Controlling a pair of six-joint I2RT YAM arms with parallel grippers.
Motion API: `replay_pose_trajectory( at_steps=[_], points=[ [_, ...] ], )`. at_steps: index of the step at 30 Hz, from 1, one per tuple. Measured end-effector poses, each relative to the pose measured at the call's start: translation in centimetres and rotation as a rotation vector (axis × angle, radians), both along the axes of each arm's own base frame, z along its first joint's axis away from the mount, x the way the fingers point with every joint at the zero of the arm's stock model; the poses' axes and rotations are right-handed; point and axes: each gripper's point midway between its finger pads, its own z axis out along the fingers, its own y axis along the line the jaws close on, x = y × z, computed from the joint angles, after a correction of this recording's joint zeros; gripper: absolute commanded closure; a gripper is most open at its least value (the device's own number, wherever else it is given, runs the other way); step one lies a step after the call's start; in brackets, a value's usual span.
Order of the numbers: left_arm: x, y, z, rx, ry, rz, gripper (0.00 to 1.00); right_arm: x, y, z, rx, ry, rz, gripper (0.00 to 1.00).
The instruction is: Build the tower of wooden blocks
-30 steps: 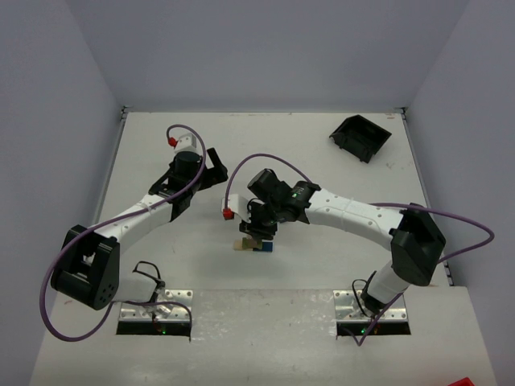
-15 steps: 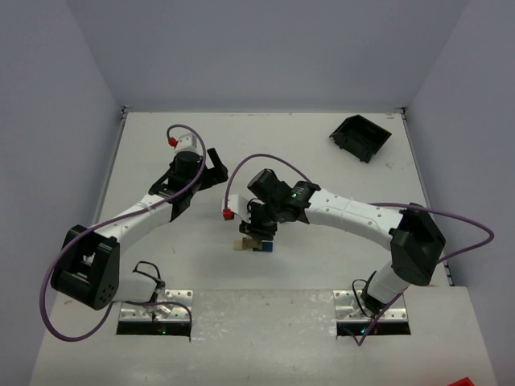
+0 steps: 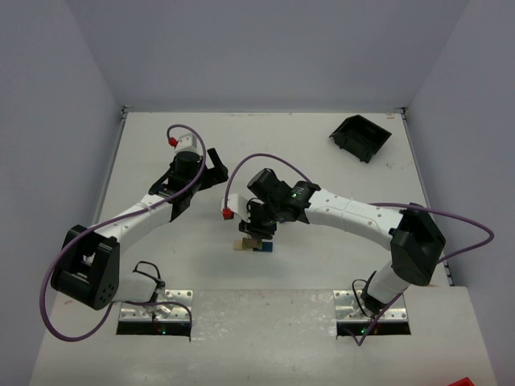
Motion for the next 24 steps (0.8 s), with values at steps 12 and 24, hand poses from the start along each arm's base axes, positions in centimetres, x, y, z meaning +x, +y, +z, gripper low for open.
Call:
replay_pose_trajectory(
  at_steps=[12, 24],
  points=[
    [-0.01, 0.0, -0.01, 0.0, 0.0, 0.0, 0.0, -0.02, 0.08, 0.03, 0.004, 0.006, -0.008, 0.58],
    [-0.01, -0.01, -0.01, -0.001, 0.0, -0.001, 0.0, 0.28, 0.2, 0.26, 0.011, 0.001, -0.037, 0.01]
  ],
)
